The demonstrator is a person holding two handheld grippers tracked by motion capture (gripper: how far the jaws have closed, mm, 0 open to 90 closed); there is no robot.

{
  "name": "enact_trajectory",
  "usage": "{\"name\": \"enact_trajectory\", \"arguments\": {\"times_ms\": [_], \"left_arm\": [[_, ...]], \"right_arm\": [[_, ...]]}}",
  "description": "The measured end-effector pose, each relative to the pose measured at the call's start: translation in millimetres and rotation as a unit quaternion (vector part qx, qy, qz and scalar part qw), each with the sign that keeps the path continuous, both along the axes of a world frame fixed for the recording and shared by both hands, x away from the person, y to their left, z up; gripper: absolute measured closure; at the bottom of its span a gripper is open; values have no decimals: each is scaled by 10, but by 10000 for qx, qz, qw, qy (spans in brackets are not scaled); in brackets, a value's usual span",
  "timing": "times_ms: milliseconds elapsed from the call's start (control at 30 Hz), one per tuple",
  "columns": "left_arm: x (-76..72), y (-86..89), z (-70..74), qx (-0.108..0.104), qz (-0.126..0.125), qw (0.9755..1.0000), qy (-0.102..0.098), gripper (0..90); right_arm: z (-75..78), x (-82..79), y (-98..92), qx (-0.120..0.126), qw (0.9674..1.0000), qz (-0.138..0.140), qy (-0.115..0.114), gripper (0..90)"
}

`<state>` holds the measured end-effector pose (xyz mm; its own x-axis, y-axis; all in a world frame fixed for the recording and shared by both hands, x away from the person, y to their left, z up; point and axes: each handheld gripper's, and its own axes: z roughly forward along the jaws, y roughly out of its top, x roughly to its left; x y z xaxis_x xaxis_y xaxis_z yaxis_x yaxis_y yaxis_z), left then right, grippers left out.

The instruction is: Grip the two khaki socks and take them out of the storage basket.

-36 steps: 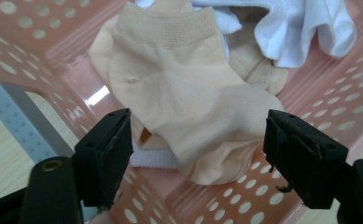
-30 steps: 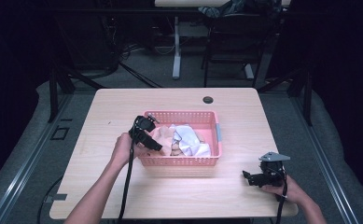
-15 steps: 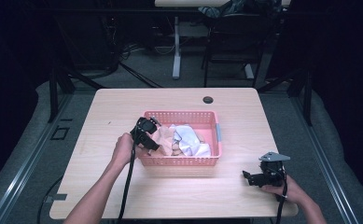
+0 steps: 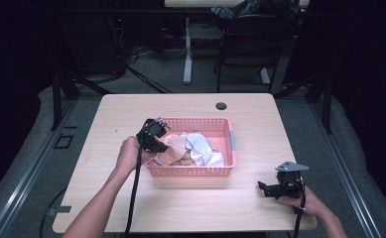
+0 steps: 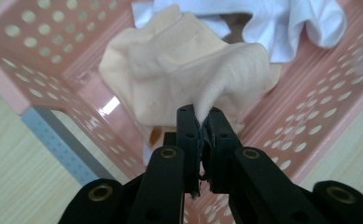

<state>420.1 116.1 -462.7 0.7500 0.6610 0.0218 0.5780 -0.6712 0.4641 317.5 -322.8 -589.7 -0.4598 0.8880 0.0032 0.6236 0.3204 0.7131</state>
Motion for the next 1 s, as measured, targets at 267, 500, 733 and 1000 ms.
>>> {"name": "enact_trajectory", "arguments": {"times_ms": [267,500,733,1000], "left_arm": [[15,26,234,-48,6,9995,-318,859],[20,15,436,-50,-23,9987,-510,860],[4,36,630,-57,-3,9974,-714,860],[4,118,785,-51,73,9965,-828,860]], "right_arm": [[0,0,0,1,10000,-1,-1,0],[0,0,0,1,10000,0,0,0],[0,0,0,-1,10000,-1,2,0],[0,0,0,-1,10000,0,1,0]]}}
